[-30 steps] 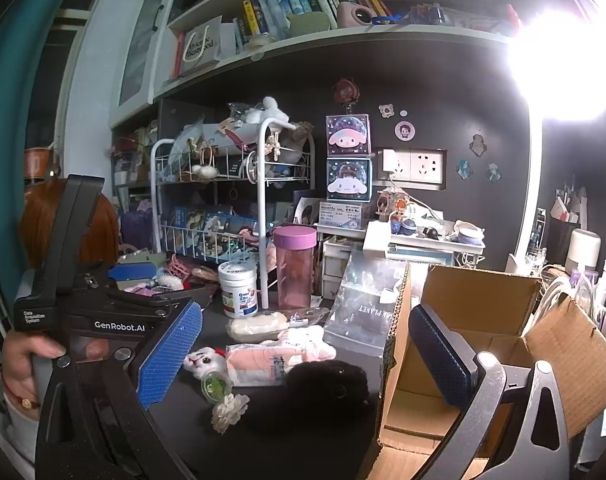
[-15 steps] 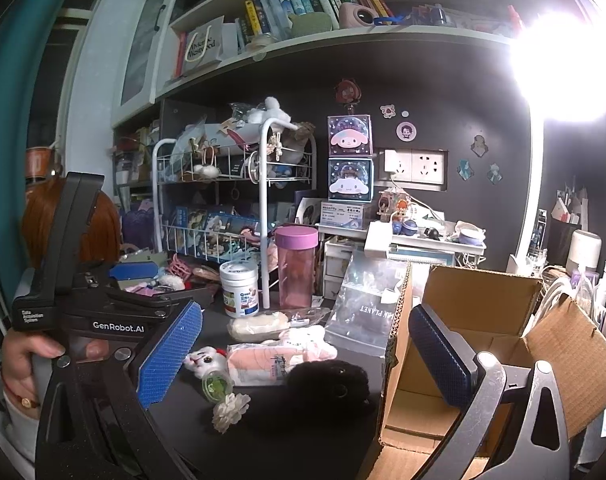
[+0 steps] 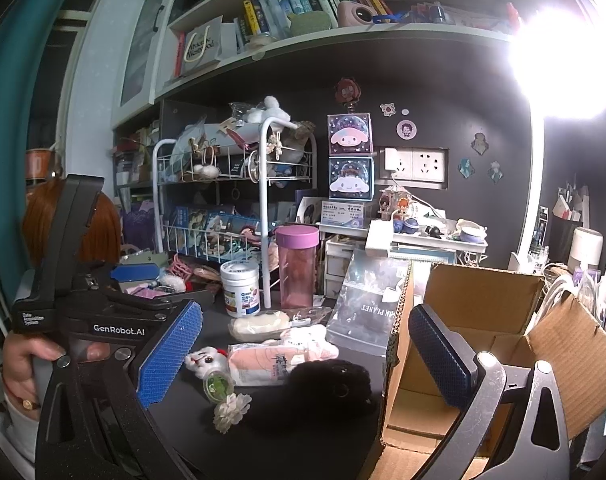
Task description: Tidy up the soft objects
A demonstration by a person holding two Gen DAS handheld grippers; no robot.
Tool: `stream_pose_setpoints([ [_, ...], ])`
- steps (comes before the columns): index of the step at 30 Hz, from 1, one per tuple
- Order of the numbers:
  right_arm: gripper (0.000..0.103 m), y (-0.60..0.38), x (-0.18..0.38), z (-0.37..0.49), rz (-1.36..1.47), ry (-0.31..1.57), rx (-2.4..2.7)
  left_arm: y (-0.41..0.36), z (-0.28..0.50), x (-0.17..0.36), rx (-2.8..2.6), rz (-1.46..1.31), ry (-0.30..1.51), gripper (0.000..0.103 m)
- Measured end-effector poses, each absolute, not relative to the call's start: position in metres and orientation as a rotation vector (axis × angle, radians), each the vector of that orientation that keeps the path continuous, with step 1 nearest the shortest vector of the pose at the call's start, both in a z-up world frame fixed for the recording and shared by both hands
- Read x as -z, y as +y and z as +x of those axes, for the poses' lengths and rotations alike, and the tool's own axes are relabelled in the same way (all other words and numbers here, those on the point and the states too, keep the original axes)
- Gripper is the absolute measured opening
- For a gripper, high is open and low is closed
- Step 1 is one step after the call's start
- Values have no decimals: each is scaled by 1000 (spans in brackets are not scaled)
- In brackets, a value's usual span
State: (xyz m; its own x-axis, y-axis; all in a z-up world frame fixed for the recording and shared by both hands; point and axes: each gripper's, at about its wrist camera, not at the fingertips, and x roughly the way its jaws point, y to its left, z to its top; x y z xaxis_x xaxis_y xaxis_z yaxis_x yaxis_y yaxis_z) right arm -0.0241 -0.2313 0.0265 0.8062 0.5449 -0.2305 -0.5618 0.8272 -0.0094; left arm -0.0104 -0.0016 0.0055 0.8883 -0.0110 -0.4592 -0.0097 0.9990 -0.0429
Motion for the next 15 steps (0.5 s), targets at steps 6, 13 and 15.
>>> stream_pose_setpoints([
  [6, 103, -227, -27, -31, -72, 198, -599, 6, -7, -3, 12, -58, 480, 103],
  [13, 103, -210, -35, -43, -153, 151, -547, 30, 7, -2, 12, -85, 474, 103],
  [15, 103, -205, -38, -44, -136, 147, -518, 40, 13, 1, 2, -90, 480, 103],
])
